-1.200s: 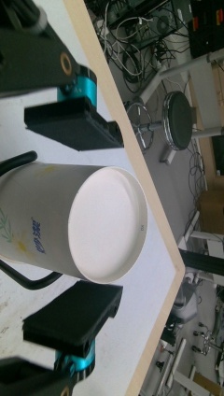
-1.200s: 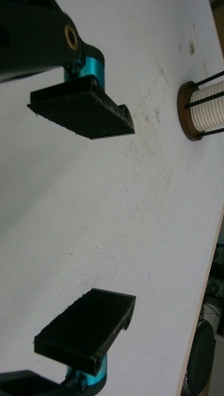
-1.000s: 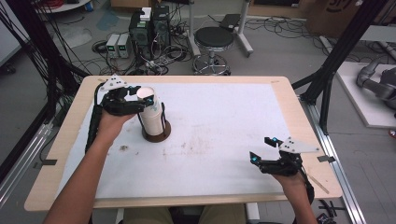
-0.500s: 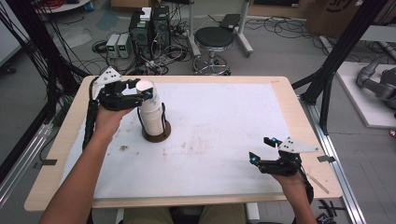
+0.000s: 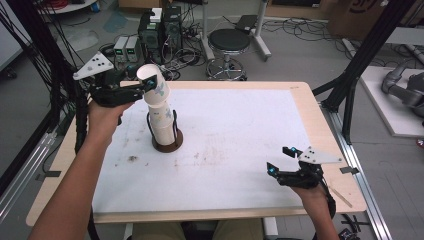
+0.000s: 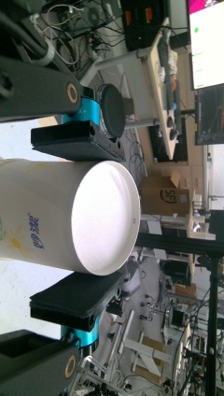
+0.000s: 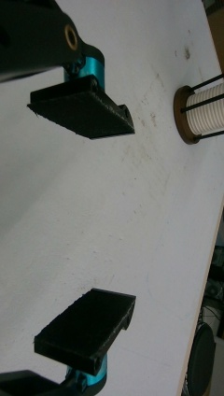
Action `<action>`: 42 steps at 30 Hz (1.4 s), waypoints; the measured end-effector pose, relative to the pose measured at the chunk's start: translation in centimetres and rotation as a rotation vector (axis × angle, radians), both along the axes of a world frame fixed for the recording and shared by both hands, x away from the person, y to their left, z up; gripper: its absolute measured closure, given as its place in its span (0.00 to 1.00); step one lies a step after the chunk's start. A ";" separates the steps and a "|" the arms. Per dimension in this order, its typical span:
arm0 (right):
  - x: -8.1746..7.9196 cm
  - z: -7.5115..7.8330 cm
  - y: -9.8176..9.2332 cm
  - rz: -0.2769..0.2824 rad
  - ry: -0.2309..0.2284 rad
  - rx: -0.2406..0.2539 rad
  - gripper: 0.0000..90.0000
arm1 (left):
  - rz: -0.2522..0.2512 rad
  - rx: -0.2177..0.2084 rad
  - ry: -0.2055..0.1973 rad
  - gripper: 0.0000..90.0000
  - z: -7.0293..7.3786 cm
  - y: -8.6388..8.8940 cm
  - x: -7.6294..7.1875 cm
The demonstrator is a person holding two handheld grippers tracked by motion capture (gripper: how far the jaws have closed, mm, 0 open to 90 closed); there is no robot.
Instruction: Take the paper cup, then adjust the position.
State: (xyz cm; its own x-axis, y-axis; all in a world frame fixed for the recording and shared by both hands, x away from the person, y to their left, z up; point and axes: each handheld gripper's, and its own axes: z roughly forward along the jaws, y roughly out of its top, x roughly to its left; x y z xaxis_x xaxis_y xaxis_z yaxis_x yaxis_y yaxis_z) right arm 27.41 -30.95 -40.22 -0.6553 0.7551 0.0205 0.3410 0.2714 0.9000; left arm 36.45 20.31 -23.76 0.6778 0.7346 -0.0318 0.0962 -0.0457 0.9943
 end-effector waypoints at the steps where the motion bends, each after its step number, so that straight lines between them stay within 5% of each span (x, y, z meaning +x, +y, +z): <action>1: -0.1 0.0 0.1 -0.004 0.010 0.006 0.18 | -0.004 -0.002 -0.004 0.41 0.3 0.0 -0.2; 6: -0.1 0.1 0.2 0.004 0.007 0.009 0.18 | -0.067 -0.047 -0.017 0.41 1.1 -0.8 -1.3; 12: 0.2 0.4 0.6 0.014 0.000 0.006 0.18 | -0.129 -0.044 -0.016 0.41 0.5 -2.3 -2.5; 29: 0.3 0.5 1.4 0.076 0.015 -0.005 0.18 | -0.265 0.013 0.039 0.41 -4.1 -6.2 -3.9; 42: 0.6 0.8 3.1 0.154 0.024 0.029 0.18 | -0.348 0.005 0.058 0.41 -6.1 -8.0 -4.8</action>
State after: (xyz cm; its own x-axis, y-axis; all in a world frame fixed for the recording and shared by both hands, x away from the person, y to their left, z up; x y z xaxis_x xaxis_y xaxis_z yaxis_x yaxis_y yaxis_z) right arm 28.00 -27.82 -39.46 -0.7623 0.6447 0.0575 0.3187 0.2965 0.9003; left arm 31.63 12.27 -29.85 0.8846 0.4603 -0.0746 0.1304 -0.0904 0.9873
